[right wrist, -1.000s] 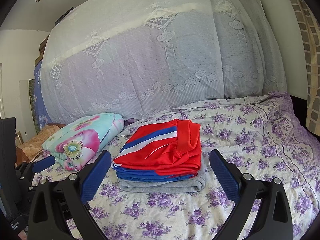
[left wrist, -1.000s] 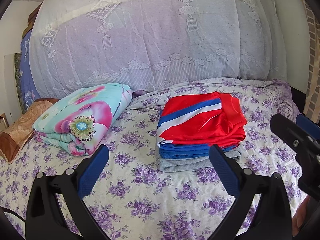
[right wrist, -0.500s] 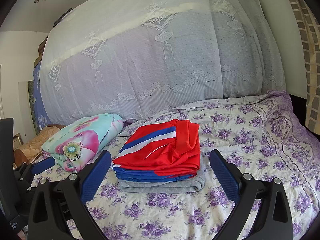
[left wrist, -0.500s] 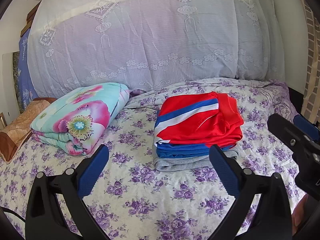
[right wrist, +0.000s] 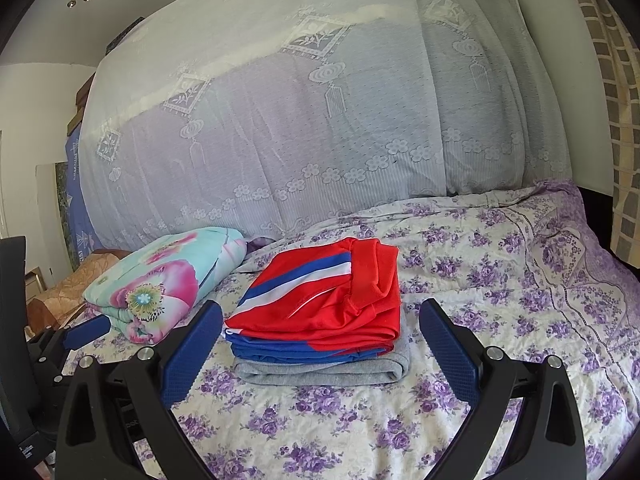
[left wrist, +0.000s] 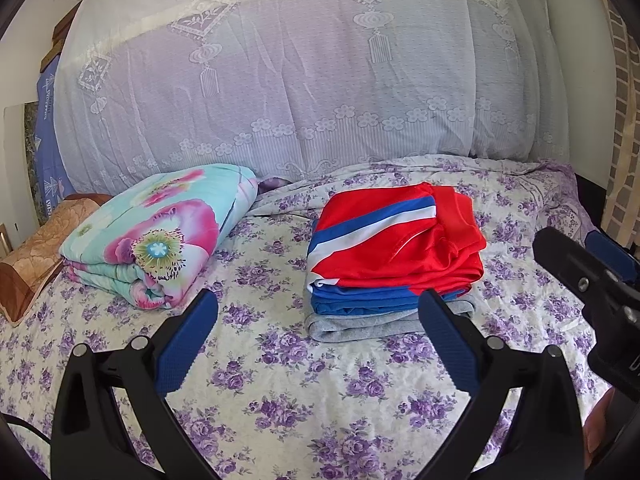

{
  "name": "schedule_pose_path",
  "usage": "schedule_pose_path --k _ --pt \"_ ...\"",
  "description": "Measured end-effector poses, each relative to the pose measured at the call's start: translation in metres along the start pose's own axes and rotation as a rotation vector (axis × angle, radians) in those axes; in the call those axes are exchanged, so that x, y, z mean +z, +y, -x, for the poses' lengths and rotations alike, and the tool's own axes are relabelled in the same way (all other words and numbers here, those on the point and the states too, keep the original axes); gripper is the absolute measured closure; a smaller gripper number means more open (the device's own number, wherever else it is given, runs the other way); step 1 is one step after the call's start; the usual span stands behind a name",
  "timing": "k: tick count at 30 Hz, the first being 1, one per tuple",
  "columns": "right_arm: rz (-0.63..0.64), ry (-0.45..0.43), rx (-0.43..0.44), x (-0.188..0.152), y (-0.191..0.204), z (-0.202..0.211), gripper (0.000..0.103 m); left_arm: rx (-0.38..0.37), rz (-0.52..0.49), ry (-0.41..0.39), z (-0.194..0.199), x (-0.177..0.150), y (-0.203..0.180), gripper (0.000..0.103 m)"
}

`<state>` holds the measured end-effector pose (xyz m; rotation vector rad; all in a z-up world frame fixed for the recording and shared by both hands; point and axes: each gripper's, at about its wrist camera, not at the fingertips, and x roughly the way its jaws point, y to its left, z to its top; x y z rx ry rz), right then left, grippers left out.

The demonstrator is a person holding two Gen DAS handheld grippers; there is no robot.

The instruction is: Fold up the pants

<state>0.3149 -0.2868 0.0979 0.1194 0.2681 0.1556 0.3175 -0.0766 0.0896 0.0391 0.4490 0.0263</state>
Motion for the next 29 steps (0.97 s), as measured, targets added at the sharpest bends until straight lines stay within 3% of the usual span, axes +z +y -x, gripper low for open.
schedule_pose_path --k 29 --pt "-0.003 0.0 0.001 0.0001 0.0004 0.0003 0.004 -0.016 -0.001 0.016 -0.0013 -0.0007 -0.0018 0.005"
